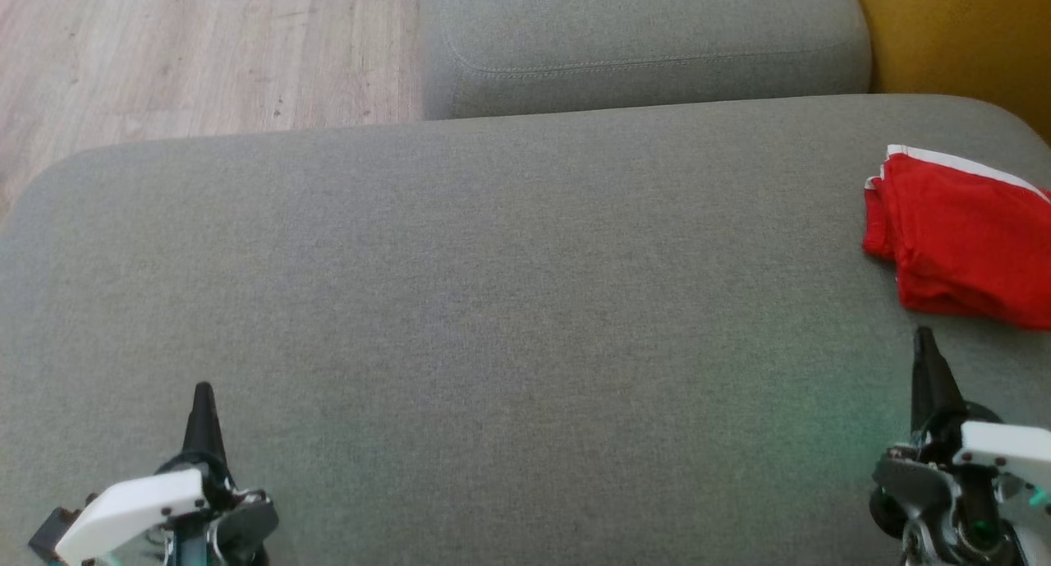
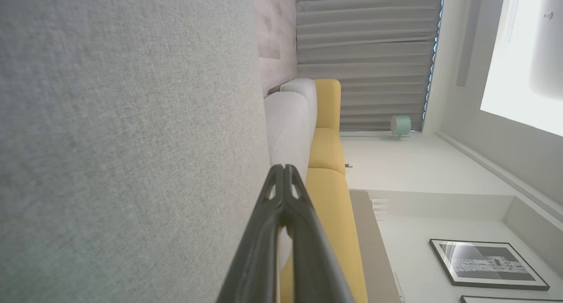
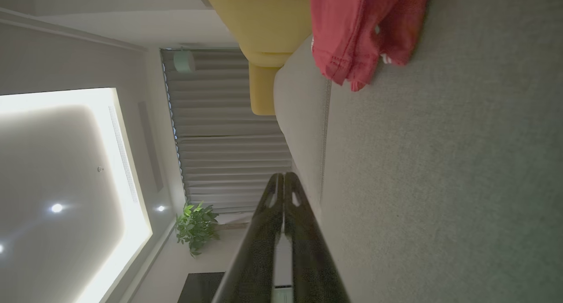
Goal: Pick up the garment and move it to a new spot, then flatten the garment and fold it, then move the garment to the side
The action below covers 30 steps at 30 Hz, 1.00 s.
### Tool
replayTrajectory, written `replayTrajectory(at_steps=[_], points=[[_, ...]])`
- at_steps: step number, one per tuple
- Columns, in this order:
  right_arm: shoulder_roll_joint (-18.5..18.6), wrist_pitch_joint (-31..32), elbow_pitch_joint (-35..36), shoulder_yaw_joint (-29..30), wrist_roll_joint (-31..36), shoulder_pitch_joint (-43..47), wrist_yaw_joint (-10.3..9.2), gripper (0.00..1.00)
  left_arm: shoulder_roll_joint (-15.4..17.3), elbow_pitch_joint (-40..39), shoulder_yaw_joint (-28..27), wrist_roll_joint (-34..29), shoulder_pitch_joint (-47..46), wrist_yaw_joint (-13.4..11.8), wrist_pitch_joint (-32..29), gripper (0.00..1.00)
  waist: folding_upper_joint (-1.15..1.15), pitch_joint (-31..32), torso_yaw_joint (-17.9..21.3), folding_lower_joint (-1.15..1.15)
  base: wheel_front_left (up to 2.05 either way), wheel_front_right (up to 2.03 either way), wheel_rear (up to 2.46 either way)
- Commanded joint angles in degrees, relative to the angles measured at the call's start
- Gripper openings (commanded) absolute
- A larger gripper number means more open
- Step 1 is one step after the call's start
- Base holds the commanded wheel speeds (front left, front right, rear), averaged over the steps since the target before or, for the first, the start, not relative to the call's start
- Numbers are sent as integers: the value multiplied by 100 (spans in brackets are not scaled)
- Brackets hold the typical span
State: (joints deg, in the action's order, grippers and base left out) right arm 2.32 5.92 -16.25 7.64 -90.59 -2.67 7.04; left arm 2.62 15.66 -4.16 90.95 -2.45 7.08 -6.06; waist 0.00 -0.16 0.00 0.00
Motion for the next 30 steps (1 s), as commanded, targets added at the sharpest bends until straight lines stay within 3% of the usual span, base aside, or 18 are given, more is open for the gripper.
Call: replayTrajectory(at_steps=[1, 30], points=[[55, 58, 223, -111, -157, -352, 45, 0, 26, -159, -237, 121, -375, 41, -44, 0, 0, -1, 0, 0, 0, 0, 0], [55, 57, 223, -112, -158, -352, 45, 0, 26, -160, -236, 121, -375, 41, -43, 0, 0, -1, 0, 0, 0, 0, 0]])
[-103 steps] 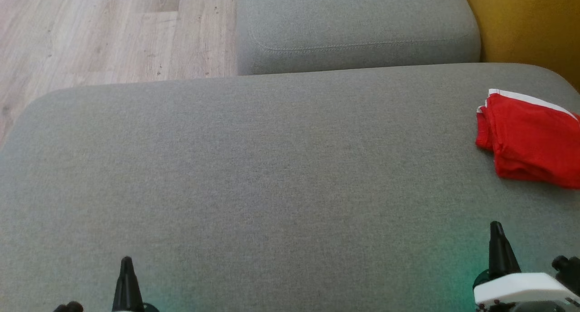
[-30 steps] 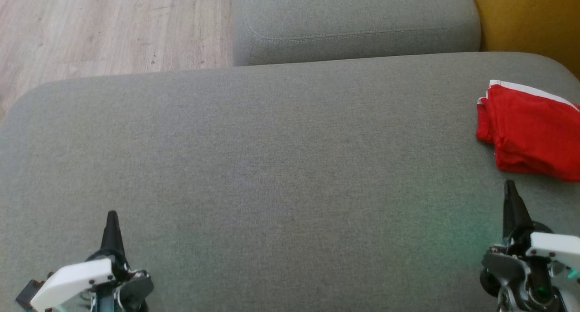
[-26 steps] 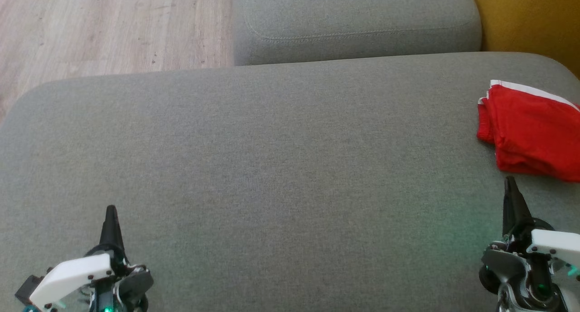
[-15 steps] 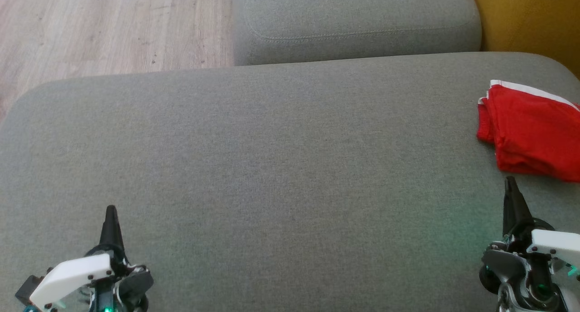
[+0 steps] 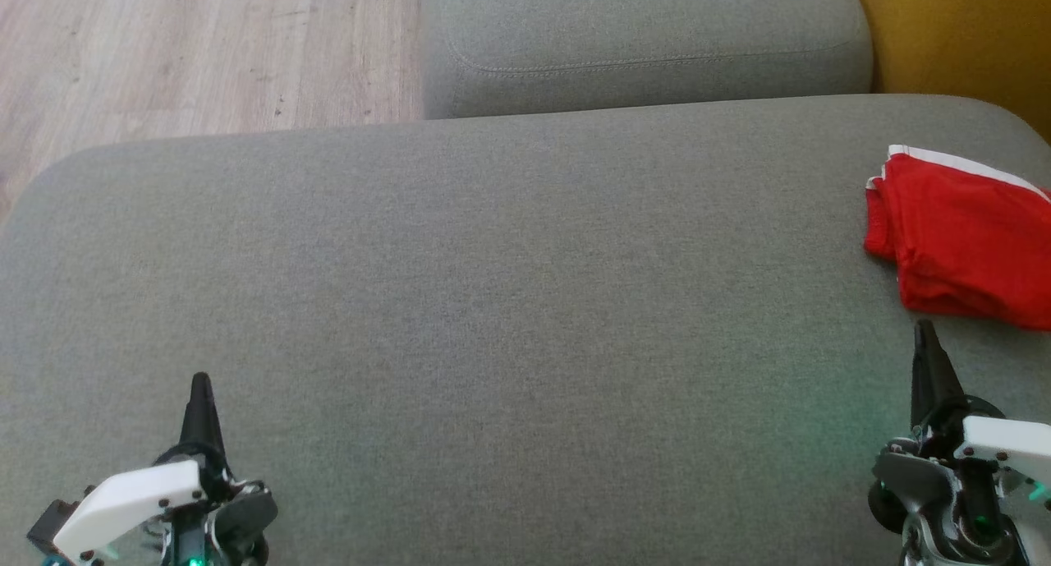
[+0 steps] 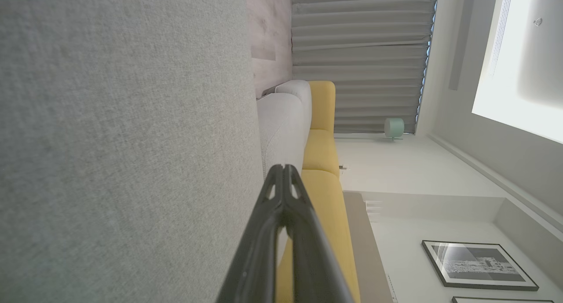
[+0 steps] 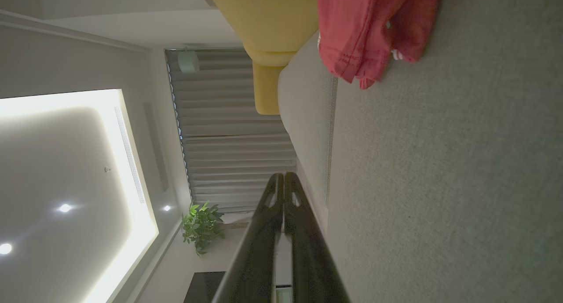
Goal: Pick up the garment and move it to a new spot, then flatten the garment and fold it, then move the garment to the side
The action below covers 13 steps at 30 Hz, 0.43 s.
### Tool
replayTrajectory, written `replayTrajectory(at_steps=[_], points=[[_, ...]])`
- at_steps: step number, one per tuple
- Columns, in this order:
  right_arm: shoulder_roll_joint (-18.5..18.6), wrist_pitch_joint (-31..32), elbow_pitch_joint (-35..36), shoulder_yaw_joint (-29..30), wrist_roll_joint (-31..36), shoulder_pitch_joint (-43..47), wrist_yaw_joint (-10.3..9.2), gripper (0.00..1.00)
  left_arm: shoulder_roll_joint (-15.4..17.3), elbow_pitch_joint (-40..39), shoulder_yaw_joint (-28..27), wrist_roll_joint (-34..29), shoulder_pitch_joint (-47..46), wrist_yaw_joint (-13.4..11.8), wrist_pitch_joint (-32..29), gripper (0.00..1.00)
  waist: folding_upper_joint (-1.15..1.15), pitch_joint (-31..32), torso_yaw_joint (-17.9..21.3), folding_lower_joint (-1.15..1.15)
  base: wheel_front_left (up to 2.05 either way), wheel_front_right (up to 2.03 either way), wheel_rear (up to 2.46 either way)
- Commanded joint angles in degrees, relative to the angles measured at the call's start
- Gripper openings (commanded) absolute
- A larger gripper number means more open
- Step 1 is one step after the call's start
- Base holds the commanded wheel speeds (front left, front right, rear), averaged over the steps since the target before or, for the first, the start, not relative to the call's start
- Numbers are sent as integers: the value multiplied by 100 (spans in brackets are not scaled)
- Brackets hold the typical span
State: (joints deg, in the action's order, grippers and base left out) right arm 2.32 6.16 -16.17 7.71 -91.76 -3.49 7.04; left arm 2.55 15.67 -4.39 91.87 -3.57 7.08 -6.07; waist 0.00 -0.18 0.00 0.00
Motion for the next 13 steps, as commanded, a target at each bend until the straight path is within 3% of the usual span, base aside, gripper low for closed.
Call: replayTrajectory(at_steps=[1, 13], points=[[55, 33, 214, -118, -40, -270, 45, 0, 32, -161, -213, 29, -262, 41, -42, 0, 0, 0, 0, 0, 0, 0, 0], [55, 33, 214, -119, -40, -270, 45, 0, 32, -161, -213, 29, -262, 41, -42, 0, 0, 0, 0, 0, 0, 0, 0]])
